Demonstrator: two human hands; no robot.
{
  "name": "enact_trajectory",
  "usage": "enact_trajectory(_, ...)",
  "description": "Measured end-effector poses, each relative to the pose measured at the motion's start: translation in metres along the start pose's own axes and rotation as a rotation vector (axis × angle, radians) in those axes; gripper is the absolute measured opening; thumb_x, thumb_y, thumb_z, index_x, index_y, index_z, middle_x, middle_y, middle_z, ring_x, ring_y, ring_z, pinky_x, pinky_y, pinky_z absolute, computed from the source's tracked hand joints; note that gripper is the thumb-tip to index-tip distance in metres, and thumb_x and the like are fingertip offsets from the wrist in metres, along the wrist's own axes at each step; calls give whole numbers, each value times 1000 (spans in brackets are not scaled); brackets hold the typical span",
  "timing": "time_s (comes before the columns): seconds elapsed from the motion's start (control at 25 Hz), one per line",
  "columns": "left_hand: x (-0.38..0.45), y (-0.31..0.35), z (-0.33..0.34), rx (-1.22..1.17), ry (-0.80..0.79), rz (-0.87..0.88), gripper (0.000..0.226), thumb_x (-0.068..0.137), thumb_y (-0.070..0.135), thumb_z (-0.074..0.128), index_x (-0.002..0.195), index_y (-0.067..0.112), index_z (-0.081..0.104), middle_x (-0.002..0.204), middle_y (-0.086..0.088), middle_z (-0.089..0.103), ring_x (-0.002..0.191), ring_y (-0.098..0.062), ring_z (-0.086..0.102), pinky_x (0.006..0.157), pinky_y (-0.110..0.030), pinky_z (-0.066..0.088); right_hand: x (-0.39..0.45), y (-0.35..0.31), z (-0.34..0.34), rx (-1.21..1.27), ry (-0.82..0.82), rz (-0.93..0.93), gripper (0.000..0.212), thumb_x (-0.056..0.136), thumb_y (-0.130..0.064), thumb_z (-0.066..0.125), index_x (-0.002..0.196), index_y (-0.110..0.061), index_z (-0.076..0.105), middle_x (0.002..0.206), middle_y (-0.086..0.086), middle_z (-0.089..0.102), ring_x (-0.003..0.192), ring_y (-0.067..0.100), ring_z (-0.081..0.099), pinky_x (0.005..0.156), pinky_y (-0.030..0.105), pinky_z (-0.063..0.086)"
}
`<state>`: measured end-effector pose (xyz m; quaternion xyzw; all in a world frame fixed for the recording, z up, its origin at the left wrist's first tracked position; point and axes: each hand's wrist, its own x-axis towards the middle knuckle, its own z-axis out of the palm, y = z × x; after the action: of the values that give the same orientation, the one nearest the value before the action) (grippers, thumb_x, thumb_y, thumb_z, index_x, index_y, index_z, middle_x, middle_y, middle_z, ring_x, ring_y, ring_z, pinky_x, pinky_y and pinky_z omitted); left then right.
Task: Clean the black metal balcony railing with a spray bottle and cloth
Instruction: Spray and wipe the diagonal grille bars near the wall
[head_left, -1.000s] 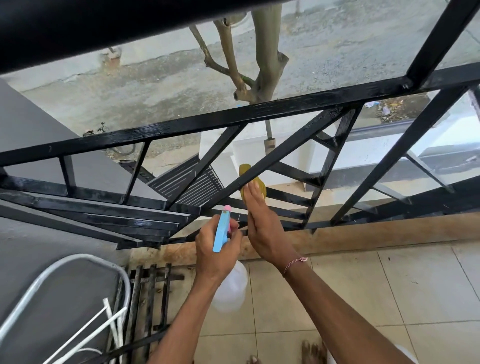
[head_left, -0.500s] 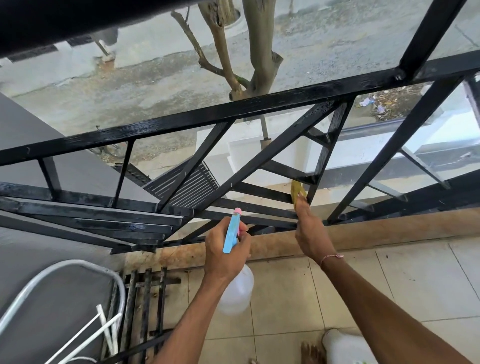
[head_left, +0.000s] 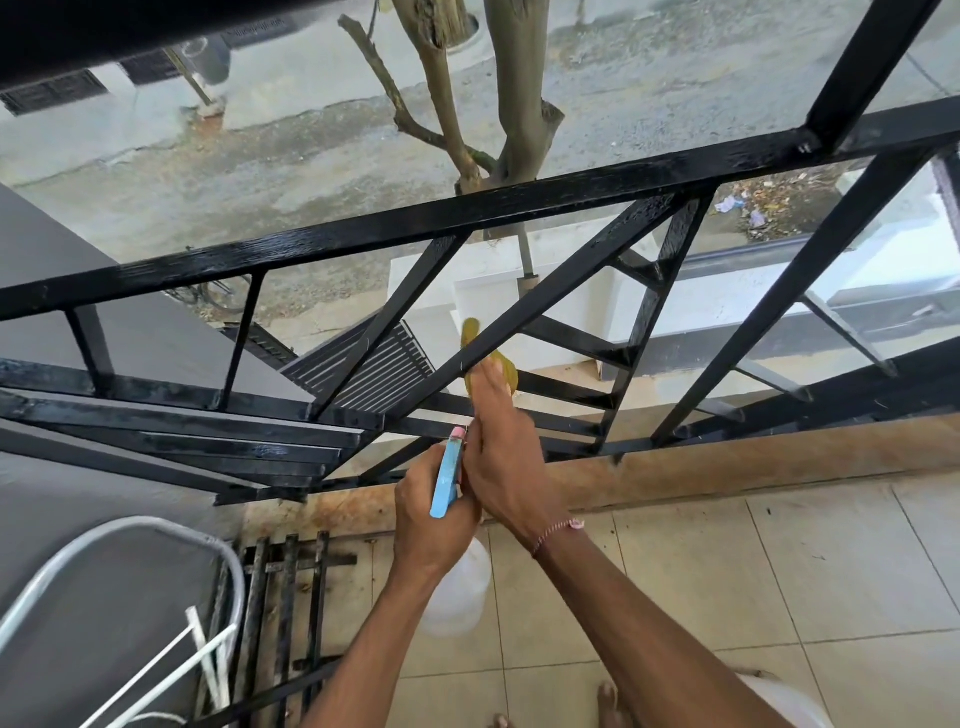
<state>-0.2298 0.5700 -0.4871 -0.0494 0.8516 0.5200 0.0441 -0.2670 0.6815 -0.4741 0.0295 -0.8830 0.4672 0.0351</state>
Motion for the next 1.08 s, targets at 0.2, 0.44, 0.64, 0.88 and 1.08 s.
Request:
enact_trajectory(0.2,2,-2,2,55,45,2,31,90,2,71,79,29,60,76,0,65,65,-9,61,57,-15,49,-25,86,-8,-263,-14,10,99,85,16,44,160,-26,-7,167,-6,-13,133,33,49,87,24,53)
enact_trajectory(0.44,7,-19,6,38,28,15,29,91,8,72,79,31,60,74,9,62,67,-23,64,58,-33,60,-25,138,-17,-171,78,385,67,99,3,41,158,-12,13,160,17,30,129,39,52,103,54,49)
enact_trajectory(0.64,6,-37,8,65,46,41,22,89,11,75,82,27,62,72,7,58,62,-19,61,55,-20,53,-63,98,11,132,294,396,39,104,-4,42,143,-10,45,74,-2,52,62,10,51,53,20,41)
enact_trajectory(0.88,0,-53,19,130,189,-18,18,86,14,78,83,18,61,67,2,57,57,-14,54,53,-12,45,-83,97,19,288,288,372,32,104,-5,42,127,-27,48,80,-10,54,76,-5,57,62,28,52)
enact_trajectory(1.08,0,-56,25,103,186,-1,16,87,16,78,86,21,63,73,6,57,66,-16,58,59,-16,49,-75,104,22,254,254,365,35,104,-6,45,137,-8,53,80,-9,54,76,-3,56,63,23,53)
